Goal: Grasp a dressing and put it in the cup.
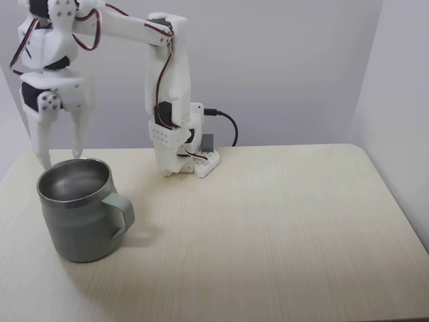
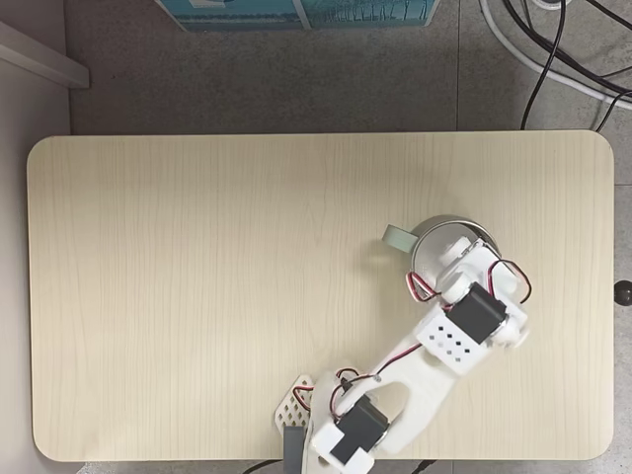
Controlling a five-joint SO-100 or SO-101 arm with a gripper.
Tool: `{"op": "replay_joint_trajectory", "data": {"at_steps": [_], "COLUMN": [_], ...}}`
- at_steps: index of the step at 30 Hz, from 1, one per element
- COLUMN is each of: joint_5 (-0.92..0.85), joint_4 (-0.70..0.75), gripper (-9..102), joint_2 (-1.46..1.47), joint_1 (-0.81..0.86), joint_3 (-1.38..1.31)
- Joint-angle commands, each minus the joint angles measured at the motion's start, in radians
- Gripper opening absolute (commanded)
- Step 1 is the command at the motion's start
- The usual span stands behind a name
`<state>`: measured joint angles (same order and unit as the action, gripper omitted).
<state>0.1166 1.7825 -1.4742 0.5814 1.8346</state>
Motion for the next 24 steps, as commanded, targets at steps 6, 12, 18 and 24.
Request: {"op": "replay_joint_trajectory", "data": {"at_steps": [6,12,18,24], "joint_5": [-0.014,-0.029,-0.018,-0.003], "joint_4": [-0.005,-0.005,-0.005,-0.015], "gripper": [17,17,16,16], "joint_2": [0.046,0.035,0.025,0.003], "joint_1": [-0.014,0.002,-0.02,-0.023], "joint_3": [-0.008,-0.005,-0.015,-0.009]}}
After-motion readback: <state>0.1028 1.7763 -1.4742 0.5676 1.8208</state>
